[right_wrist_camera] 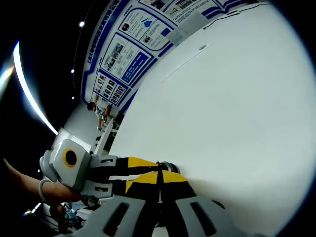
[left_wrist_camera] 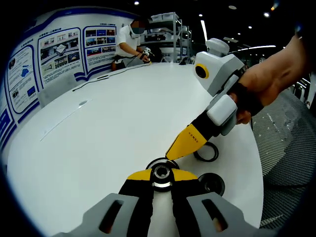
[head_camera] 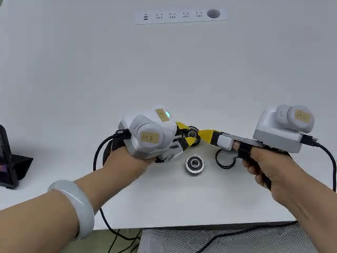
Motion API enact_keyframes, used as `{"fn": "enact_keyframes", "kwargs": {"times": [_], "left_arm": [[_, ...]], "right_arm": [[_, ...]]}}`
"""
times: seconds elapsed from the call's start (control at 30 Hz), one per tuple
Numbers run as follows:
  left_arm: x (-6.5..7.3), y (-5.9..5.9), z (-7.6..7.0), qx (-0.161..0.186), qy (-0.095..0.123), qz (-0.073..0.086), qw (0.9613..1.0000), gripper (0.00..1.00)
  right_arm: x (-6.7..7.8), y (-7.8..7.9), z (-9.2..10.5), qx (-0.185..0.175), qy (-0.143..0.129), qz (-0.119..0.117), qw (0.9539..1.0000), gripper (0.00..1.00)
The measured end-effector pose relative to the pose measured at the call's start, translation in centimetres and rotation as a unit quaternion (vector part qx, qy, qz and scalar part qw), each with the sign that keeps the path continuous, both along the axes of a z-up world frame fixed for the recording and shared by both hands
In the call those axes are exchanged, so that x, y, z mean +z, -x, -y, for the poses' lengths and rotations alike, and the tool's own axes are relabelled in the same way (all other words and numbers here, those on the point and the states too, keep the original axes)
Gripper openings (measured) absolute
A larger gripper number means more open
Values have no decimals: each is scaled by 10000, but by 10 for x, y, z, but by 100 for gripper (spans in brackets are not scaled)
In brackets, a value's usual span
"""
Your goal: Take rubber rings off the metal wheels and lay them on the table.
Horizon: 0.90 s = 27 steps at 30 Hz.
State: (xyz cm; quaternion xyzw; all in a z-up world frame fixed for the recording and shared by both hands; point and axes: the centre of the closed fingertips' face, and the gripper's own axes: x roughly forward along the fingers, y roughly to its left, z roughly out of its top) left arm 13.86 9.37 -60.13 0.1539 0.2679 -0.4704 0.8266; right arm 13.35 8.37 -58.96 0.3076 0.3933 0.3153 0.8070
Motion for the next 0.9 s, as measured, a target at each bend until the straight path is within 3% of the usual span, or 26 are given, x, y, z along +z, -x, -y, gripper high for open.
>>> {"fn": "enact_keyframes", "kwargs": {"times": [0.37, 0.63, 0.83, 0.9], "left_arm": [[1, 3, 1, -55, 93, 29, 9999, 16], [9, 3, 0, -64, 207, 163, 9996, 18], [14, 2, -4, 13, 236, 317, 9992, 24], [13, 2, -7, 58, 260, 288, 9992, 27]], "right_arm": [[-2, 0, 0, -26, 39, -28, 10000, 2], [-3, -1, 0, -24, 56, -25, 10000, 2], [-2, -1, -1, -27, 45, -22, 10000, 2], [-1, -1, -1, -20, 48, -20, 10000, 2]]}}
